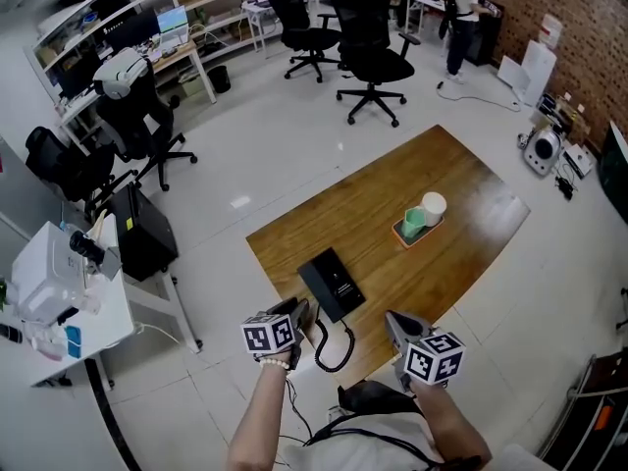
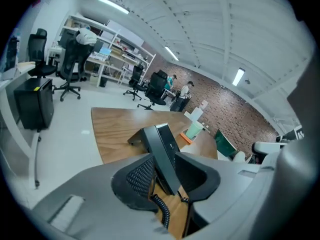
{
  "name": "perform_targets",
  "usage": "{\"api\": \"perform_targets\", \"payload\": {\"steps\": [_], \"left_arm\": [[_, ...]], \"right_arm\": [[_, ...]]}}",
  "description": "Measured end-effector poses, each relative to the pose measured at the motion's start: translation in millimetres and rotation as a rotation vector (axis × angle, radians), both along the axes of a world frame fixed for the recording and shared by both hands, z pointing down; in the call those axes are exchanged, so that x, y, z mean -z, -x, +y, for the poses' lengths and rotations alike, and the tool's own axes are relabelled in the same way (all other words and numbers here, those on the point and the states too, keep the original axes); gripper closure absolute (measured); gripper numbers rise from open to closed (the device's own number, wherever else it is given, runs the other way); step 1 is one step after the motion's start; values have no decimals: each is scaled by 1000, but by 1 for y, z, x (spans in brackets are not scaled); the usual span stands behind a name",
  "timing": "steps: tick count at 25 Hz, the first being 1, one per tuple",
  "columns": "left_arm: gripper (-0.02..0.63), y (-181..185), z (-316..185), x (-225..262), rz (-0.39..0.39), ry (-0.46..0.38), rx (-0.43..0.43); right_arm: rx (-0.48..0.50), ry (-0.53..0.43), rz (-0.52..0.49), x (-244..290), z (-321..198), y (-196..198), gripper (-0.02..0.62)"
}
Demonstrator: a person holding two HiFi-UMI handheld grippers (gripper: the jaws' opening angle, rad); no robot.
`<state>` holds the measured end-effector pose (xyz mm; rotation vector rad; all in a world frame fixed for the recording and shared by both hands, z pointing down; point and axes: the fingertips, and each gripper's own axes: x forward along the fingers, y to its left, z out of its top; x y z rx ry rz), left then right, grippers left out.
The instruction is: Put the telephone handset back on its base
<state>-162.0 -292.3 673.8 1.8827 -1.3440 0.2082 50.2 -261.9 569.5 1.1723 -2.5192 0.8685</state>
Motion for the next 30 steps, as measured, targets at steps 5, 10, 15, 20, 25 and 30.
{"api": "perform_targets", "payload": {"steps": [5,10,15,20,25,30], "left_arm": [[563,4,41,31,-135,-56,30],[620,-2,88,55,-93,-135,61],[621,-3,139,67,-116,-176,103],[621,-15,171,79,-131,-206,107],[621,-33,196,96,-141,-242,75],[621,-38,206,104,-129,-248,60]], "right_arm": [[2,-40,-6,15,20,5,584],[0,-80,-9,27,44,8,584],[-10,-106,1,35,73,2,584],[-3,-122,19,36,100,7,583],[10,-109,14,29,129,18,583],[-1,-99,28,26,144,19,583]]}}
